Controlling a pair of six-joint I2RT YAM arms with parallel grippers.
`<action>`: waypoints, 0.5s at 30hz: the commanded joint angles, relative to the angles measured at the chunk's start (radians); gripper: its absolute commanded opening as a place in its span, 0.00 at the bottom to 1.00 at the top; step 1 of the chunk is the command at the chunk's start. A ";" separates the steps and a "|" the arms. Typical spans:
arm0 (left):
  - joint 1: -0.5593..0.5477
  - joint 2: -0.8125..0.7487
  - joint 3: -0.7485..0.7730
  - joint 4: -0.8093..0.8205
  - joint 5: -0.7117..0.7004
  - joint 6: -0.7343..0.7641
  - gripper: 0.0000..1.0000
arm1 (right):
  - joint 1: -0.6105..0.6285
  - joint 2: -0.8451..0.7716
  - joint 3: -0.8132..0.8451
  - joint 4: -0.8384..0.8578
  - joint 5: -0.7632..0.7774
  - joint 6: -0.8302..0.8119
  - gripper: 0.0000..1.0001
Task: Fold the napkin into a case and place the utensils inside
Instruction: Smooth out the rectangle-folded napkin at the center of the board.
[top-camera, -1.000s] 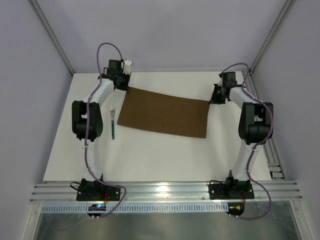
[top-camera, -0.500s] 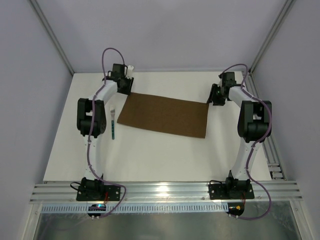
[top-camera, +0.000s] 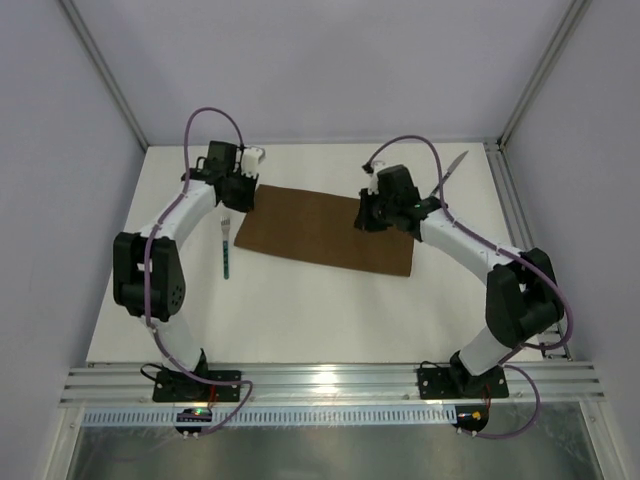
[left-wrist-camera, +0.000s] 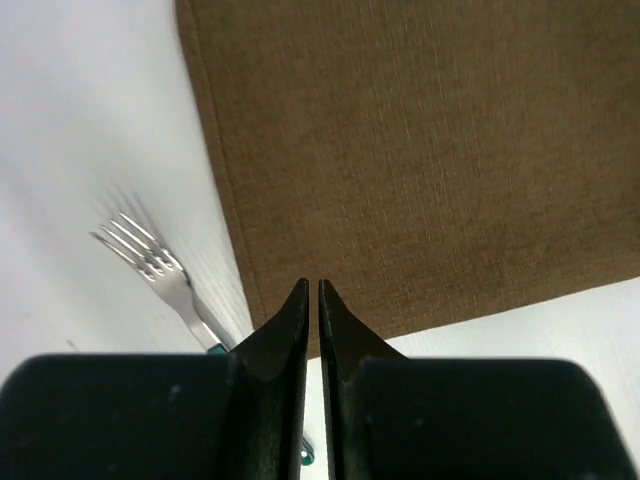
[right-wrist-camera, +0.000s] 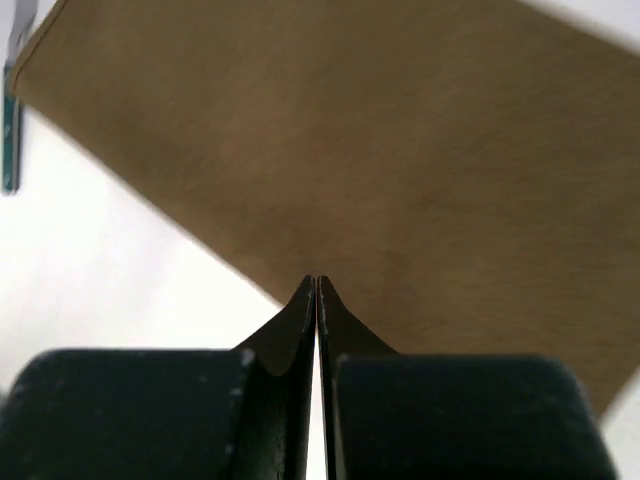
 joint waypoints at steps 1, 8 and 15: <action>-0.010 0.024 -0.097 -0.019 0.021 0.010 0.07 | 0.054 0.045 -0.090 0.142 -0.120 0.128 0.04; -0.011 0.079 -0.146 -0.012 -0.014 0.009 0.06 | 0.098 0.114 -0.224 0.194 -0.090 0.220 0.04; -0.010 0.115 -0.194 0.030 -0.134 0.013 0.06 | 0.014 0.057 -0.405 0.191 -0.070 0.273 0.04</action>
